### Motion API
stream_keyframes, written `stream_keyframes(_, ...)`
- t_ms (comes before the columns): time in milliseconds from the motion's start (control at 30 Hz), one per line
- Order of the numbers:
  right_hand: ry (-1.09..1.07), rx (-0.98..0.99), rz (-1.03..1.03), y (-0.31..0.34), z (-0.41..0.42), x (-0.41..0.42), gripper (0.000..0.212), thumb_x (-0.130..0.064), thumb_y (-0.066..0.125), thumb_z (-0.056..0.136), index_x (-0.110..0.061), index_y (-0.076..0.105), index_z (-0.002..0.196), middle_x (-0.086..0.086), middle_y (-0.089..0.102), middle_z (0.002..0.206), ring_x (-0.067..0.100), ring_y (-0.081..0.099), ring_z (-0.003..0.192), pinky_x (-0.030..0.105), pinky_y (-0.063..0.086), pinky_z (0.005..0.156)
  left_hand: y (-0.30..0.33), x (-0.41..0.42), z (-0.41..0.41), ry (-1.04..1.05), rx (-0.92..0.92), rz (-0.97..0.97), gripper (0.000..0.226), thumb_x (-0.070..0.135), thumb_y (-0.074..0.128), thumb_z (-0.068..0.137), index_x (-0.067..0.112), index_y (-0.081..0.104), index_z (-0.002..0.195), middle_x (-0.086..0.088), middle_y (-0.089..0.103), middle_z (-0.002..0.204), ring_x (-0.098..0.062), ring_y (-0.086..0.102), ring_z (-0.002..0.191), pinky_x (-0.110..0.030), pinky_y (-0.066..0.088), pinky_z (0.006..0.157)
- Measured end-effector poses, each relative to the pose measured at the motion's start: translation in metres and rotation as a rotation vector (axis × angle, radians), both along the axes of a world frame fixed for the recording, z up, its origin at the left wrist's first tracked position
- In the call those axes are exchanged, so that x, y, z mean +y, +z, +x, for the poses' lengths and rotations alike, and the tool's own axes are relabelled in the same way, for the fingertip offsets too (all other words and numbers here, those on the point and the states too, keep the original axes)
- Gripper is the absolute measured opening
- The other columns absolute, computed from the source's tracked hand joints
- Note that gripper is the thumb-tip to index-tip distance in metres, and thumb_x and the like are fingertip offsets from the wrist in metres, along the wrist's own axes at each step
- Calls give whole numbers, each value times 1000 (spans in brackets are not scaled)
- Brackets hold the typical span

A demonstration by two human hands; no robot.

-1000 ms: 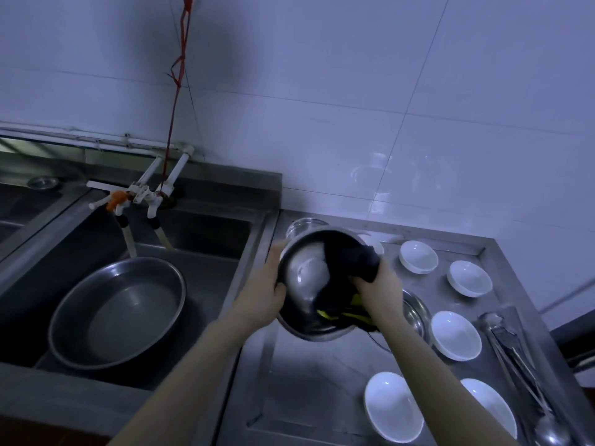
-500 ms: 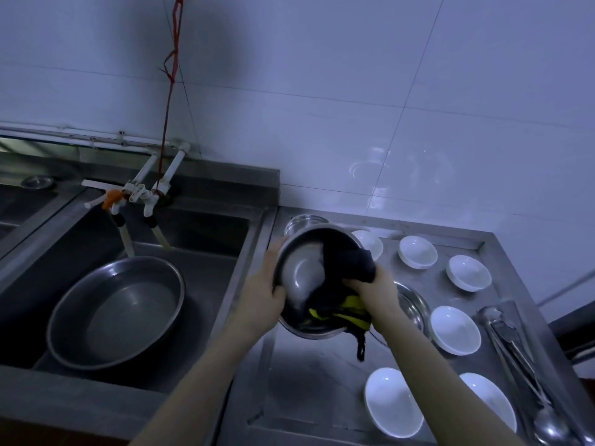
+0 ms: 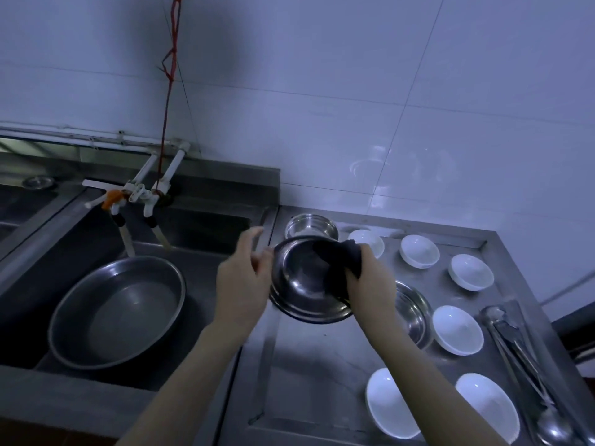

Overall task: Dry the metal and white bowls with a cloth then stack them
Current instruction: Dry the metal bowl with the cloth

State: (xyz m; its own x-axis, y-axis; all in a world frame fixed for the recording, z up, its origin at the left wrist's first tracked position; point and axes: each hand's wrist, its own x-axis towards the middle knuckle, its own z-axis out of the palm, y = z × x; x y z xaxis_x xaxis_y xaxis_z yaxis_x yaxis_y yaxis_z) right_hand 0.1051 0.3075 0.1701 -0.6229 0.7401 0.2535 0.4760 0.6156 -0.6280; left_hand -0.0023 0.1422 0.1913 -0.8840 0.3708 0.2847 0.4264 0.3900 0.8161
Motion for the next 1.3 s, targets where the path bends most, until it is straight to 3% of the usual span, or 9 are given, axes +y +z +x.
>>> stream_keyframes(100,162,78,-3,-10,10,-11,44,-8,61,84,-26,55,123,-4,66,110,24,61,95,33,45,71,-3,16,9,-124,-606,160,22,57,48,93,47,54,112,0,72,100,-14,69,91,-32,56,85)
stream_keyframes(200,373,71,60,-20,19,-15,63,-5,64,80,-22,49,138,-5,51,143,17,55,122,28,45,94,2,30,6,-45,-907,378,25,39,56,97,22,54,116,-10,63,112,-23,64,96,-35,56,73)
stream_keyframes(300,520,161,-174,-19,26,-15,60,-7,61,82,-27,51,138,-12,40,150,2,42,134,18,36,105,6,30,1,-36,-952,556,24,3,50,99,12,51,122,-11,56,117,-24,63,94,-31,57,65)
stream_keyframes(433,406,233,-511,-7,23,-20,46,-13,64,90,-33,55,130,-14,64,121,-8,56,109,13,43,88,4,25,2,-216,-893,527,41,-8,46,96,19,52,126,-8,53,120,-24,63,93,-34,58,65)
stream_keyframes(567,405,219,-484,6,11,-20,37,-24,67,88,-38,56,120,-16,68,103,-1,63,97,27,52,85,19,25,14,-380,-780,427,33,9,46,101,34,55,121,-3,50,130,-29,60,103,-32,55,68)
stream_keyframes(700,515,180,-417,16,8,-13,53,-29,61,87,-45,45,134,-16,56,135,-1,50,124,25,42,103,28,23,3,-321,-847,582,38,17,40,105,45,55,125,3,51,135,-28,60,112,-35,57,68)
stream_keyframes(867,578,205,-253,8,24,-26,66,-7,52,86,-36,39,144,-19,31,153,-3,25,141,24,27,115,13,12,-6,-347,-798,519,64,19,42,105,51,13,152,8,36,154,-26,53,128,-49,57,89)
stream_keyframes(1033,544,307,-507,25,3,-23,60,-24,59,85,-46,43,139,-20,49,142,1,43,132,24,36,108,8,6,2,-541,-730,315,68,40,57,96,61,15,146,9,30,159,-25,44,138,-56,42,108)
stream_keyframes(1300,699,253,-100,8,12,-47,72,7,47,75,-32,52,135,-18,34,152,7,24,145,25,21,117,16,4,-6,-390,-943,635,59,7,41,104,42,31,150,5,51,143,-16,63,117,-32,58,86)
